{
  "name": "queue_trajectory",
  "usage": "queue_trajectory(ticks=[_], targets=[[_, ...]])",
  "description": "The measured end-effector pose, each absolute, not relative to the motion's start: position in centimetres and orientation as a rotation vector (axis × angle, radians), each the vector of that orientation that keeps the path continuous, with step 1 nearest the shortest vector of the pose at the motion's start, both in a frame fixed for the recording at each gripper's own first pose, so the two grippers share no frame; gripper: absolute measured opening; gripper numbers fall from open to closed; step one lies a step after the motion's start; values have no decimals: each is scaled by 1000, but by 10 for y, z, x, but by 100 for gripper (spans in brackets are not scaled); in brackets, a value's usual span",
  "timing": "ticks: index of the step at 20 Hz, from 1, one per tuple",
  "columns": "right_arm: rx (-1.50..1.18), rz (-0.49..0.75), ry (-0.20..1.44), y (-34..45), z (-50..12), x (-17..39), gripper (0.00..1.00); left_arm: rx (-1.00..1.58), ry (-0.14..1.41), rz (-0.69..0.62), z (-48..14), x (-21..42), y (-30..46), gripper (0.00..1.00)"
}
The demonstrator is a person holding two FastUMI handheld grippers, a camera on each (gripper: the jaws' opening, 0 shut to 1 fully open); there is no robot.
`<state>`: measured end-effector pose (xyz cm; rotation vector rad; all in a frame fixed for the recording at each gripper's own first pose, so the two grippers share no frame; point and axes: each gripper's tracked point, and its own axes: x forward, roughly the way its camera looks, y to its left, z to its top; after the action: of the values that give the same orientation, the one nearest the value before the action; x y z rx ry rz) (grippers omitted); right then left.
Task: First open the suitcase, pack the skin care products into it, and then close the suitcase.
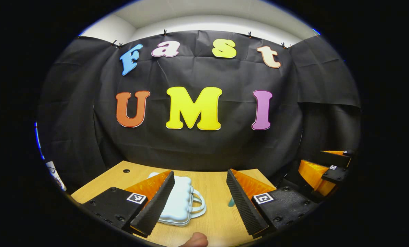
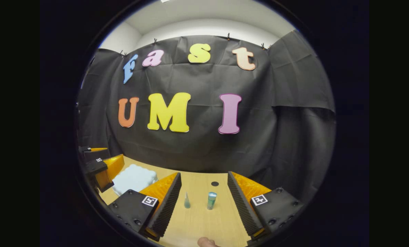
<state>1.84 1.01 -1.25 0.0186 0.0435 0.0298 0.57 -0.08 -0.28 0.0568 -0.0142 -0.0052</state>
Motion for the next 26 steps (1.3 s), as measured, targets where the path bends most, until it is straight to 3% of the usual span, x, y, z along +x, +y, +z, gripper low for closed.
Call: queue_trajectory(ticks=[10, 19, 23, 26], targets=[[-3, 30, 28, 7, -9, 18, 80, 71, 3, 29, -14, 11, 7, 97], [1, -85, 35, -54, -18, 29, 80, 228, 23, 43, -62, 36, 16, 99], [-6, -81, 52, -62, -27, 37, 80, 438, 67, 86, -101, 62, 26, 99], [-6, -73, 54, -68, -32, 46, 80, 739, 99, 101, -136, 87, 36, 99]])
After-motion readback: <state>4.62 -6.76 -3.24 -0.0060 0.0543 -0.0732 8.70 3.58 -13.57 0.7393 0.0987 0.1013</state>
